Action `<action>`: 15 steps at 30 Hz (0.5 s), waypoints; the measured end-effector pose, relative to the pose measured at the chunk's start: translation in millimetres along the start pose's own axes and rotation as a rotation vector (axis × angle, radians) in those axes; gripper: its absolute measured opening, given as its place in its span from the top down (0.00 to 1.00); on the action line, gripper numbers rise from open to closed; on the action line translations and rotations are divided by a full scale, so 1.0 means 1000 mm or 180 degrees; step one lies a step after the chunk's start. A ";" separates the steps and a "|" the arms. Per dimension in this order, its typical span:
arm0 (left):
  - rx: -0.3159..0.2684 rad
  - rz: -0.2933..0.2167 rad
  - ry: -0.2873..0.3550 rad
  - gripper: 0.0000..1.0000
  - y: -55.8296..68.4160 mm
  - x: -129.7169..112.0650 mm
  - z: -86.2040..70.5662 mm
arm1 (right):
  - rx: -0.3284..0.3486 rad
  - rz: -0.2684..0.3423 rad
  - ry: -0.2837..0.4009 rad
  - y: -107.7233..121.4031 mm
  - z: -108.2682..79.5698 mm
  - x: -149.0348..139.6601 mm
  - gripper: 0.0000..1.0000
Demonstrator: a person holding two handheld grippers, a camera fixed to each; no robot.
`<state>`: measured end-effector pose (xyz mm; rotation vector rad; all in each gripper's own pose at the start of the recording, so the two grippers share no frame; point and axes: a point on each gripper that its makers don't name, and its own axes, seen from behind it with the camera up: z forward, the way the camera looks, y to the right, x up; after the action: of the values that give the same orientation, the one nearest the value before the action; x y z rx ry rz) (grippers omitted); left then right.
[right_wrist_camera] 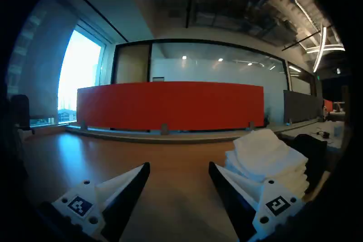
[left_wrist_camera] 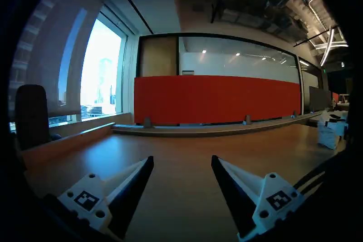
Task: Fold towel
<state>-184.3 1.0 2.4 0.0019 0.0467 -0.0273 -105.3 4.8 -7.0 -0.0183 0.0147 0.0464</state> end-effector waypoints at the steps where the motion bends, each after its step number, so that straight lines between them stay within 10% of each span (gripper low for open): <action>1: 0.0000 0.0000 0.0000 0.06 0.000 0.000 0.000 | 0.0000 0.0000 0.0000 0.000 0.000 0.000 0.00; 15: 0.0000 0.0001 -0.0004 0.06 0.000 0.005 -0.002 | 0.0000 0.0001 0.0000 0.000 0.000 0.000 0.00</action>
<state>-179.6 1.1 0.1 0.0018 0.0454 -0.0269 -105.1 4.5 -7.0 -0.0183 0.0147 0.0467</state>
